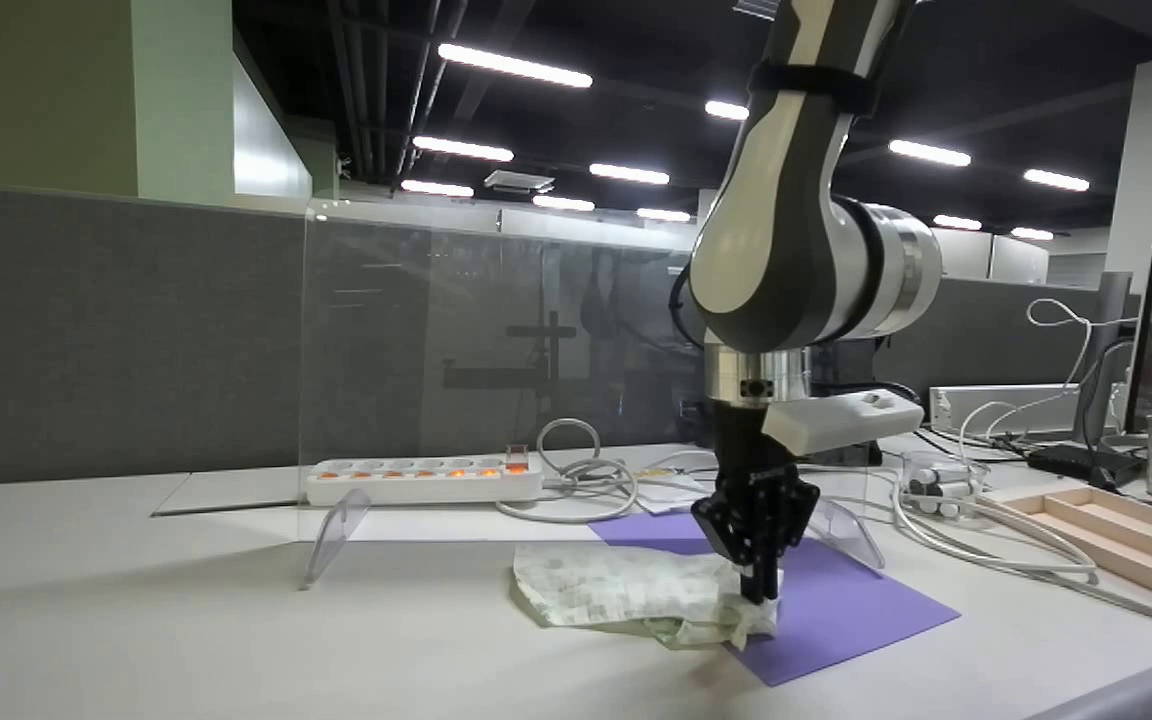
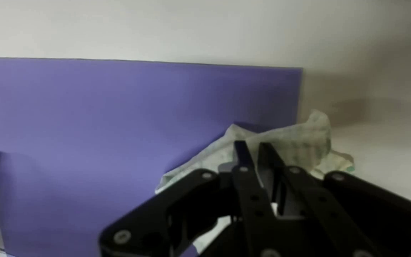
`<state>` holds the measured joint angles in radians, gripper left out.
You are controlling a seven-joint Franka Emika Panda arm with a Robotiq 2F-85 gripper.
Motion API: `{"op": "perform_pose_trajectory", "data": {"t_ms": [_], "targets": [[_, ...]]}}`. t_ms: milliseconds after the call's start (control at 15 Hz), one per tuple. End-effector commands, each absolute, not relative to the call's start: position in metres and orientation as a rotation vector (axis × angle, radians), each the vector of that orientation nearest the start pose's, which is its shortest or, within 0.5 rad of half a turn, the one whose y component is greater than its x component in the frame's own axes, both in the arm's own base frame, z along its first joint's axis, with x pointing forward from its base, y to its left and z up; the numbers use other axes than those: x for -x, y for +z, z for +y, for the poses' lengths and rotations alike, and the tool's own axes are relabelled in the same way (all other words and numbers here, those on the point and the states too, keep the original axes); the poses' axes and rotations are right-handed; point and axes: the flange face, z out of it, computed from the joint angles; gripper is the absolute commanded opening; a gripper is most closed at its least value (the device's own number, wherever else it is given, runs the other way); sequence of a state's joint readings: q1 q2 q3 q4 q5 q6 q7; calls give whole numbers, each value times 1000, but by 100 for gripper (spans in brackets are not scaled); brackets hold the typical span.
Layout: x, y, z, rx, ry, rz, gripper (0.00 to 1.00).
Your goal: Hang the cloth on the transparent screen
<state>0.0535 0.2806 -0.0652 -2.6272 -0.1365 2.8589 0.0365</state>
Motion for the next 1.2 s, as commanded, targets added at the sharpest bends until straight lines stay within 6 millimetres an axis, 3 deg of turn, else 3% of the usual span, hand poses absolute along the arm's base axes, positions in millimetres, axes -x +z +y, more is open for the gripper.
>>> {"op": "perform_pose_trajectory", "data": {"t_ms": [0, 333, 400, 533, 800, 1133], "targets": [[-422, 147, -1, 3201, 77, -72, 0], [-422, 147, -4, 3199, 79, -65, 1], [-421, 148, -3, 3193, 86, -81, 26], [-424, 150, -5, 3195, 57, -51, 30], [-433, 155, -8, 3166, 19, 102, 59], [-441, 158, -9, 3153, -14, 172, 93]]}}
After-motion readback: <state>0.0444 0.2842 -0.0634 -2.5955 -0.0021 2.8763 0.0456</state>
